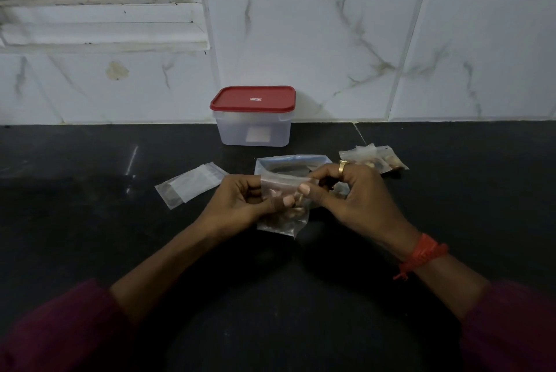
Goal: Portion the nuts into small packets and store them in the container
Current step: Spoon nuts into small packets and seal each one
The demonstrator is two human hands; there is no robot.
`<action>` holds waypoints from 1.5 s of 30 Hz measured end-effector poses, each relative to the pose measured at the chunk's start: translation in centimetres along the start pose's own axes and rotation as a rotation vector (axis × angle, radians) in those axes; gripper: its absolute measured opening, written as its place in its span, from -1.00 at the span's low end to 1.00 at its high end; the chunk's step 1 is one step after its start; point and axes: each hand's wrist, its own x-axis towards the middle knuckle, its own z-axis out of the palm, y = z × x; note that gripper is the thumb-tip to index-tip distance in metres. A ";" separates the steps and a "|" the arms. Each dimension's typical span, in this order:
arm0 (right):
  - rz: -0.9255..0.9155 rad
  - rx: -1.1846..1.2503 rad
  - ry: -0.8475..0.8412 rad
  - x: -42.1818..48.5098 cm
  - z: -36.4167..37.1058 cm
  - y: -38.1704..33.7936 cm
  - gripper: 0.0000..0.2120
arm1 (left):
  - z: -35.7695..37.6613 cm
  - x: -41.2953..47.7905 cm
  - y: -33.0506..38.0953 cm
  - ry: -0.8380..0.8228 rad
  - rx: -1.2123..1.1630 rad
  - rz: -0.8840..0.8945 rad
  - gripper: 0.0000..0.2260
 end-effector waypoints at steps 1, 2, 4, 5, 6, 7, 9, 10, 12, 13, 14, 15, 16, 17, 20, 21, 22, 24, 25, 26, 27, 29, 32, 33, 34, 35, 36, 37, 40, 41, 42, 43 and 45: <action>0.003 -0.002 0.018 0.0 -0.1 0.0 -0.90 | 0.0 0.0 0.1 0.021 -0.012 0.007 -0.69; 0.005 -0.007 0.037 0.1 -0.2 0.0 -0.89 | 0.0 0.0 0.3 0.049 -0.022 0.020 -0.71; 0.005 -0.023 0.071 0.1 -0.3 0.0 -0.90 | -0.1 0.1 0.4 0.102 -0.027 0.058 -0.74; 0.007 -0.025 0.077 0.0 -0.4 0.0 -0.90 | -0.1 0.1 0.4 0.122 -0.025 0.072 -0.75; 0.010 -0.023 0.072 0.0 -0.4 0.0 -0.89 | -0.2 0.1 0.3 0.138 -0.019 0.083 -0.75; 0.014 -0.019 0.061 0.0 -0.4 0.0 -0.86 | -0.1 0.1 0.3 0.150 -0.011 0.092 -0.74; 0.015 -0.014 0.039 0.0 -0.3 0.1 -0.82 | -0.1 0.0 0.2 0.165 0.000 0.101 -0.72; 0.013 -0.011 0.032 0.0 -0.3 0.1 -0.81 | -0.1 0.0 0.2 0.169 -0.002 0.106 -0.72; 0.013 0.022 0.015 0.0 -0.3 0.0 -0.82 | -0.2 0.0 0.1 0.172 -0.001 0.113 -0.74; 0.015 0.047 0.001 0.0 -0.2 0.0 -0.81 | -0.2 0.0 0.1 0.168 0.009 0.118 -0.76; 0.017 0.064 -0.014 0.0 -0.1 0.0 -0.80 | -0.1 -0.1 0.0 0.162 0.018 0.124 -0.78; 0.014 0.067 -0.024 0.0 -0.1 0.0 -0.81 | 0.0 -0.1 0.0 0.156 0.020 0.129 -0.78; 0.006 0.061 -0.028 0.0 0.0 0.1 -0.83 | 0.1 -0.1 0.0 0.154 0.012 0.130 -0.78; -0.001 0.055 -0.026 0.0 0.1 0.2 -0.86 | 0.2 -0.1 0.0 0.156 -0.003 0.125 -0.78; 0.002 0.048 0.007 0.0 0.1 0.3 -0.90 | 0.2 -0.1 0.1 0.170 -0.037 0.097 -0.77; 0.005 0.048 0.014 0.0 0.0 0.3 -0.90 | 0.2 -0.1 0.2 0.164 -0.032 0.094 -0.77; 0.004 0.051 0.014 0.0 0.0 0.3 -0.89 | 0.2 0.0 0.2 0.159 -0.024 0.096 -0.77; -0.008 0.057 0.001 0.0 0.1 0.2 -0.85 | 0.3 -0.1 0.3 0.150 -0.001 0.119 -0.78; -0.010 0.058 -0.007 0.0 0.2 0.2 -0.84 | 0.5 -0.2 0.4 0.146 0.015 0.135 -0.78; -0.005 0.065 -0.014 -0.1 0.3 0.1 -0.85 | 0.6 -0.3 0.4 0.141 0.032 0.152 -0.79; 0.006 0.080 -0.021 -0.1 0.4 0.0 -0.86 | 0.8 -0.3 0.5 0.136 0.047 0.167 -0.80; 0.032 0.122 -0.034 -0.3 0.6 -0.2 -0.87 | 0.9 -0.4 0.6 0.126 0.075 0.187 -0.81; 0.026 0.121 -0.042 -0.3 0.7 -0.1 -0.89 | 0.8 -0.4 0.4 0.125 0.102 0.194 -0.81; 0.026 0.121 -0.042 -0.3 0.7 -0.1 -0.90 | 0.8 -0.4 0.4 0.124 0.108 0.192 -0.83; 0.028 0.123 -0.044 -0.2 0.7 -0.1 -0.90 | 0.8 -0.4 0.3 0.124 0.114 0.191 -0.84; 0.032 0.127 -0.050 -0.2 0.7 -0.1 -0.90 | 0.8 -0.4 0.3 0.122 0.119 0.191 -0.84; 0.041 0.132 -0.059 -0.2 0.6 -0.1 -0.91 | 0.8 -0.4 0.3 0.120 0.123 0.194 -0.84; 0.051 0.137 -0.070 -0.2 0.6 0.0 -0.91 | 0.9 -0.4 0.4 0.119 0.128 0.198 -0.83; 0.070 0.142 -0.091 -0.2 0.7 0.1 -0.92 | 0.9 -0.5 0.4 0.109 0.152 0.207 -0.87; 0.065 0.128 -0.096 -0.1 0.6 0.2 -0.93 | 0.9 -0.5 0.4 0.103 0.160 0.207 -0.89; 0.061 0.118 -0.101 -0.1 0.6 0.2 -0.93 | 0.9 -0.5 0.4 0.096 0.167 0.207 -0.90; 0.062 0.121 -0.105 -0.1 0.6 0.1 -0.94 | 0.9 -0.6 0.4 0.092 0.173 0.208 -0.91; 0.069 0.136 -0.111 -0.2 0.6 0.1 -0.94 | 0.9 -0.5 0.4 0.092 0.182 0.211 -0.92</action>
